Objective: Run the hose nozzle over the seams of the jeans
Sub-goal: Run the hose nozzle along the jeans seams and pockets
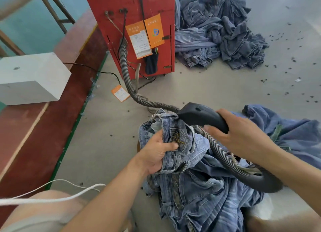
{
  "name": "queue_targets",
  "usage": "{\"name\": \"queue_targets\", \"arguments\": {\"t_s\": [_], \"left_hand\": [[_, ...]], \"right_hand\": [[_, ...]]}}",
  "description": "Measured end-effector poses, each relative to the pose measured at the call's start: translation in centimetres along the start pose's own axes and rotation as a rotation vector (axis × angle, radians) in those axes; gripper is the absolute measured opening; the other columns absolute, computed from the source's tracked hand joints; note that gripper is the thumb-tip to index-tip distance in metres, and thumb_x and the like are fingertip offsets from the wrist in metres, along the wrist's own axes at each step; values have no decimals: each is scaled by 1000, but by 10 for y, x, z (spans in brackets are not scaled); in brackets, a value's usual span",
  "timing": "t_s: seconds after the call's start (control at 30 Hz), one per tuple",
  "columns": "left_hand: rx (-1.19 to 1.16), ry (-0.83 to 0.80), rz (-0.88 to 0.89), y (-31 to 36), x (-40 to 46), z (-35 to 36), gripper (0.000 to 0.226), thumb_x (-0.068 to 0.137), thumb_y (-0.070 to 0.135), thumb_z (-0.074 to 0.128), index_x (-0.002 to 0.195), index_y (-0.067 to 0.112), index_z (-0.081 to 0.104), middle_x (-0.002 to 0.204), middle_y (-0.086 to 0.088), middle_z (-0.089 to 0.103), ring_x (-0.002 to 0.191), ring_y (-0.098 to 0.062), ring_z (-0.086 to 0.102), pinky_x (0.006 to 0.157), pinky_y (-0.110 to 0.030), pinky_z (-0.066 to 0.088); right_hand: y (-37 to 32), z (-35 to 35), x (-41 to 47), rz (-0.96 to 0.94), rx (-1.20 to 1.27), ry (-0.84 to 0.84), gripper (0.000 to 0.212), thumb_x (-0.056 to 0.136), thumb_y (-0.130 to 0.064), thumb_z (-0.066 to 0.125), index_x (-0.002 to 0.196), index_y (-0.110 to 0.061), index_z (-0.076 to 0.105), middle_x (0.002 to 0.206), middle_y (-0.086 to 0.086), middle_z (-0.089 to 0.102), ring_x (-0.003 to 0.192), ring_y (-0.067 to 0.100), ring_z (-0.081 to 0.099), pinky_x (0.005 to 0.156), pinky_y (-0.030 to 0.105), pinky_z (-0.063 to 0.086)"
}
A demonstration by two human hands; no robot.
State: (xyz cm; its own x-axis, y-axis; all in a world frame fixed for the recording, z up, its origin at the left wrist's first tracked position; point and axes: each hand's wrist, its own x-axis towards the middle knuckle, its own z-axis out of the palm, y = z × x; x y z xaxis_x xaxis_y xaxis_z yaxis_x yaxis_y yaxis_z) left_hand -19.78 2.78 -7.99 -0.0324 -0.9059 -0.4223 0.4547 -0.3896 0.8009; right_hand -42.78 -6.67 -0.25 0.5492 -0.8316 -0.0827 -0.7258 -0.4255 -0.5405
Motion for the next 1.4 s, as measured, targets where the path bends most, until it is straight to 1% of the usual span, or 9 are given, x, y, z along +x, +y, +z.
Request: {"name": "queue_targets", "arguments": {"t_s": [0.13, 0.3, 0.47, 0.63, 0.73, 0.9, 1.07, 1.23, 1.4], "left_hand": [[154, 19, -9, -1, -3, 4, 46, 95, -17, 53, 129, 12, 61, 120, -11, 74, 118, -32, 67, 109, -52, 49], [278, -45, -50, -6, -8, 11, 41, 97, -12, 53, 125, 15, 66, 122, -12, 74, 116, -29, 70, 101, -42, 56], [199, 20, -72, 6, -4, 10, 53, 96, 46, 67, 139, 15, 61, 133, -9, 69, 126, -30, 65, 112, -50, 47], [492, 123, -88, 0, 3, 8, 10, 100, 37, 64, 109, 42, 62, 98, 32, 74, 92, 10, 69, 78, -14, 56], [696, 101, -25, -1, 1, 14, 11, 103, 32, 53, 111, 39, 57, 86, 33, 69, 80, 16, 62, 70, -5, 45], [1043, 36, 51, -11, 2, 26, 20, 107, 22, 46, 88, 16, 45, 61, 3, 36, 51, -11, 30, 52, -29, 28], [1322, 90, 237, -18, -2, 35, 6, 103, 19, 49, 98, 19, 52, 105, -3, 49, 80, -25, 53, 73, -44, 46], [1456, 181, 313, -23, 3, 33, 42, 97, 2, 48, 138, 0, 44, 145, -15, 31, 113, -37, 46, 100, -49, 45], [1572, 88, 401, -39, 0, 29, 78, 88, -5, 58, 159, 3, 25, 166, -17, 15, 144, -38, 33, 112, -48, 41]], "right_hand": [[-3, -4, -6, -78, 2, -166, 25, 86, -75, 49, 98, -54, 48, 82, -29, 64, 59, 2, 63, 48, 19, 45], [-1, -4, 13, 51, 47, -35, 25, 89, -64, 57, 97, -41, 53, 62, -8, 63, 52, 1, 61, 45, 24, 44], [9, -20, 5, 57, 110, -112, 30, 84, -67, 59, 91, -38, 56, 60, -6, 64, 40, 14, 57, 40, 28, 49], [9, -29, 5, 87, 159, -24, 22, 90, -56, 60, 91, -34, 54, 50, -1, 62, 35, 16, 56, 37, 25, 45], [8, -37, 0, 52, 193, -120, 14, 92, -53, 62, 88, -42, 54, 52, 3, 63, 36, 18, 58, 39, 25, 46], [-11, -6, 1, -26, 36, -260, 14, 91, -60, 61, 94, -48, 53, 73, -14, 67, 50, 4, 61, 43, 19, 45], [-3, -22, 12, 96, 75, -56, 19, 93, -55, 60, 92, -37, 53, 56, -1, 61, 41, 13, 58, 41, 28, 45], [-14, -16, -4, 70, 85, -275, 20, 86, -66, 58, 90, -47, 54, 60, -4, 64, 40, 12, 58, 42, 27, 48], [-6, -12, 16, 196, 55, -66, 23, 97, -53, 60, 97, -30, 56, 57, 2, 64, 42, 20, 61, 41, 34, 50]]}}
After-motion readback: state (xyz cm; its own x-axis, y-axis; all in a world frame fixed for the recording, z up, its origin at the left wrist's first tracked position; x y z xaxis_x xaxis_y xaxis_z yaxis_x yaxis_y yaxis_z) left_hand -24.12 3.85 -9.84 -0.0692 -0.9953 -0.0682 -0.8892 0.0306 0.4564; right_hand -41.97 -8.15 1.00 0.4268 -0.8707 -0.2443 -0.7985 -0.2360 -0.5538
